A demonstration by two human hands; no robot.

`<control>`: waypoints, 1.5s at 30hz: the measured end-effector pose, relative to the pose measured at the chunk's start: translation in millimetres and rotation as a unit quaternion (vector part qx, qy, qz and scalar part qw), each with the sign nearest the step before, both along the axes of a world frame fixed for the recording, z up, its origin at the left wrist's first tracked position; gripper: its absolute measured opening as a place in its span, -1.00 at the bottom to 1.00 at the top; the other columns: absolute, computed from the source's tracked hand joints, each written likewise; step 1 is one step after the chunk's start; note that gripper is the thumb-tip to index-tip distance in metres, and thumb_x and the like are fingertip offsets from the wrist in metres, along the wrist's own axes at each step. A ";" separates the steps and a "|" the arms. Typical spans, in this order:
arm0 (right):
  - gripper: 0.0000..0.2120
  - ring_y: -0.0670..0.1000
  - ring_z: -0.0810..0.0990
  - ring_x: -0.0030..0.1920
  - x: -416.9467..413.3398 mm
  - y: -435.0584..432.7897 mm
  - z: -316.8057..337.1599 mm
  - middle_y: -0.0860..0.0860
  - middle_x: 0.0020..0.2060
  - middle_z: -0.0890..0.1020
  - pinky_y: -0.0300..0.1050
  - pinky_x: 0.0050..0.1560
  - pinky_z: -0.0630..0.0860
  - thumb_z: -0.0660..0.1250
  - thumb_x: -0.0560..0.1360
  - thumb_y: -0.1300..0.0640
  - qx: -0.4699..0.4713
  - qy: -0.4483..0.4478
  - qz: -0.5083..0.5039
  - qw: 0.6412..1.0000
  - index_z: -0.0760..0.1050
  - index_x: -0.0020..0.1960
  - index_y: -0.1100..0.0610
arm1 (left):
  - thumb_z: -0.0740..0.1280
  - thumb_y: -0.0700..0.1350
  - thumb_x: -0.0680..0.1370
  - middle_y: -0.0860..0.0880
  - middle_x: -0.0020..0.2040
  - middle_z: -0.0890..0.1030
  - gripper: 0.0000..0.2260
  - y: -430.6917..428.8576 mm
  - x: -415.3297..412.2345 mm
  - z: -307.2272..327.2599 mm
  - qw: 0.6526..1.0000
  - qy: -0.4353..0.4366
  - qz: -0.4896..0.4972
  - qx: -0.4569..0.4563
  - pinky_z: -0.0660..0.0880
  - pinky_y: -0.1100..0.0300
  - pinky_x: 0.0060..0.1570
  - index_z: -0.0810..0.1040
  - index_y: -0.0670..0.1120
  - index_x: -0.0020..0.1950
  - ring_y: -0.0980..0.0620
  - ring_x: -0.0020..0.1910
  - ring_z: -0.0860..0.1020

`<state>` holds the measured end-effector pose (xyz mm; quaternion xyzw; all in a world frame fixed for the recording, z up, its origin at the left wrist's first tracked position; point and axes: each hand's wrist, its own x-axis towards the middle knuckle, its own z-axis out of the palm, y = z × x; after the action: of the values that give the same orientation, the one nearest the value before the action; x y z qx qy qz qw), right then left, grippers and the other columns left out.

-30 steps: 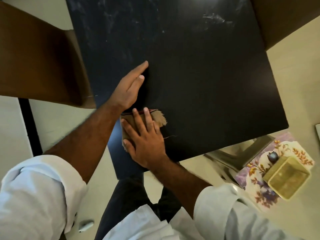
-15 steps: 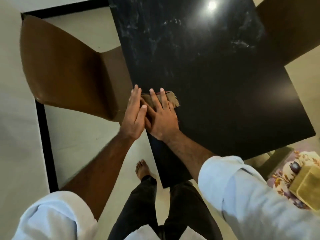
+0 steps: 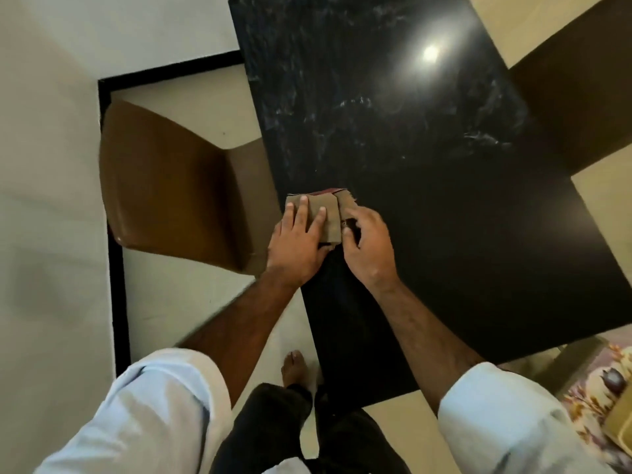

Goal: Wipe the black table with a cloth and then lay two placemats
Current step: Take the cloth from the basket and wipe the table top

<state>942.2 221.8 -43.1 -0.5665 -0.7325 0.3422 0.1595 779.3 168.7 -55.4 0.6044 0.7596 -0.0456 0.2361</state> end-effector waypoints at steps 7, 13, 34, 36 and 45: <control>-0.59 0.02 0.48 0.48 -20.0 5.1 12.8 -0.02 0.49 0.48 -0.11 0.41 0.46 0.41 0.69 0.03 -0.031 -0.074 0.002 0.997 0.50 0.52 -0.02 | 0.31 0.09 0.76 -0.03 0.82 -0.24 -0.25 37.3 -34.3 11.9 0.995 0.000 -0.096 -0.034 -0.07 -0.27 0.73 -0.08 0.21 0.81 -0.20 0.80 -0.22; -0.56 0.00 0.52 0.45 -76.1 15.0 10.2 -0.01 0.50 0.45 -0.03 0.50 0.51 0.43 0.69 -0.01 -0.059 -0.068 -0.056 0.994 0.45 0.53 -0.03 | 0.42 0.01 0.68 0.02 0.83 -0.16 -0.25 56.0 -88.8 -4.2 0.980 0.008 -0.196 0.020 -0.21 -0.34 0.74 0.11 0.16 0.79 -0.20 0.79 -0.26; -0.61 -0.10 0.62 0.20 -105.6 54.1 -17.3 0.01 0.33 0.59 -0.13 0.26 0.63 0.41 0.69 0.07 0.009 -0.037 -0.316 0.948 0.53 0.50 0.09 | -0.04 0.19 0.80 -0.19 0.81 -0.24 -0.32 163.2 -136.7 -23.9 0.955 0.015 -0.282 0.088 -0.17 -0.23 0.74 -0.22 -0.05 0.82 -0.27 0.79 -0.21; -0.67 -0.14 0.59 0.14 -97.5 64.4 -21.7 0.00 0.27 0.62 -0.16 0.20 0.63 0.40 0.69 0.08 0.026 -0.042 -0.331 0.942 0.56 0.44 0.09 | -0.05 0.21 0.80 -0.13 0.81 -0.30 -0.33 145.1 -136.7 -22.4 0.935 0.017 -0.347 0.071 -0.20 -0.20 0.75 -0.25 0.00 0.81 -0.21 0.79 -0.26; -0.87 -0.10 0.63 -0.06 -97.9 76.9 -22.4 -0.11 -0.03 0.65 -0.07 -0.04 0.67 0.38 0.71 -0.07 0.020 -0.155 -0.247 0.956 0.60 0.16 -0.03 | -0.13 0.20 0.80 -0.14 0.83 -0.18 -0.36 226.6 -190.1 -15.5 0.971 0.047 -0.219 0.082 -0.07 -0.28 0.76 -0.20 -0.01 0.82 -0.23 0.80 -0.17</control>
<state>844.3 298.7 -65.5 -0.7727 -0.5921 0.1849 0.1348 589.2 395.3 -70.9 0.7704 0.6203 -0.0616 0.1341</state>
